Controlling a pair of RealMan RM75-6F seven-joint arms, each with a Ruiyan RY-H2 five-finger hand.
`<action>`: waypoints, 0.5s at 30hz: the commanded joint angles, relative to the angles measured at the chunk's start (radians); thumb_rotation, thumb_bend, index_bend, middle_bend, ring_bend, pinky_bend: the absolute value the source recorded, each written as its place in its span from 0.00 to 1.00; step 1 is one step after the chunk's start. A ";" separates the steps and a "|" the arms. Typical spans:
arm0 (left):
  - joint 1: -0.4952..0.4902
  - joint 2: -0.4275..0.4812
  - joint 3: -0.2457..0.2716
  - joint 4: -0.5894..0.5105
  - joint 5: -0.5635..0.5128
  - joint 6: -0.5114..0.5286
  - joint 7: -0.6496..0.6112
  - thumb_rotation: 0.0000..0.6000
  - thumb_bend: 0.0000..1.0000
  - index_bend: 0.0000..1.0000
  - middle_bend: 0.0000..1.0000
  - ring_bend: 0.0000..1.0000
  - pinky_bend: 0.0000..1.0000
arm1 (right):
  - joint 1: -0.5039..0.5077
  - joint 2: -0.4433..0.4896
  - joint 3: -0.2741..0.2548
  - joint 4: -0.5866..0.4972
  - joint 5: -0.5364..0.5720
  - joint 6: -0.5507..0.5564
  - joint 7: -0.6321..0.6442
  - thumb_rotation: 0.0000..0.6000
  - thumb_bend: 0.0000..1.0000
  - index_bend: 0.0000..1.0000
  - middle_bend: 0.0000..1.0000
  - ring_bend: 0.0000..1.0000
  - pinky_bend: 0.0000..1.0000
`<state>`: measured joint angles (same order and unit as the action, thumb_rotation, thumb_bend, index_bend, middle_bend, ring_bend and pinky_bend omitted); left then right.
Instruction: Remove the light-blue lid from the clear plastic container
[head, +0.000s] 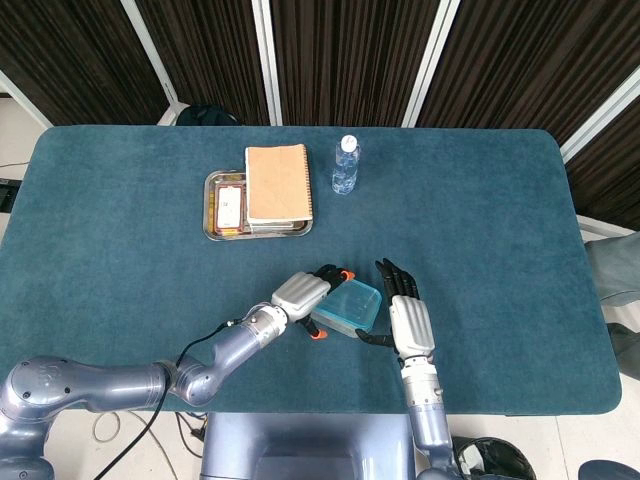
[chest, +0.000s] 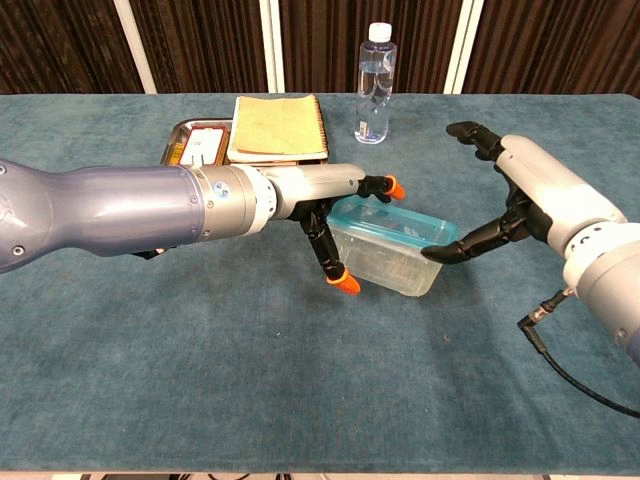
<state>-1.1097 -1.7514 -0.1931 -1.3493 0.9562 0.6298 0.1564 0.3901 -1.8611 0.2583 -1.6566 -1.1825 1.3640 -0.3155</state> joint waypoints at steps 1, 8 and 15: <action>0.000 0.000 0.000 0.000 0.000 0.001 -0.001 1.00 0.01 0.00 0.04 0.03 0.27 | 0.002 0.001 0.004 -0.002 0.002 0.000 -0.002 1.00 0.22 0.00 0.00 0.00 0.00; -0.002 -0.006 0.002 0.002 -0.002 0.003 0.002 1.00 0.01 0.00 0.04 0.03 0.28 | 0.005 0.005 0.000 0.000 0.021 -0.011 -0.021 1.00 0.22 0.00 0.00 0.00 0.00; -0.002 -0.009 0.005 0.007 -0.004 0.001 0.001 1.00 0.01 0.00 0.04 0.03 0.28 | 0.014 0.001 0.004 0.016 0.039 -0.023 -0.032 1.00 0.22 0.00 0.00 0.00 0.00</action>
<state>-1.1119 -1.7605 -0.1886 -1.3423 0.9525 0.6310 0.1580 0.4025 -1.8592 0.2616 -1.6416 -1.1449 1.3425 -0.3467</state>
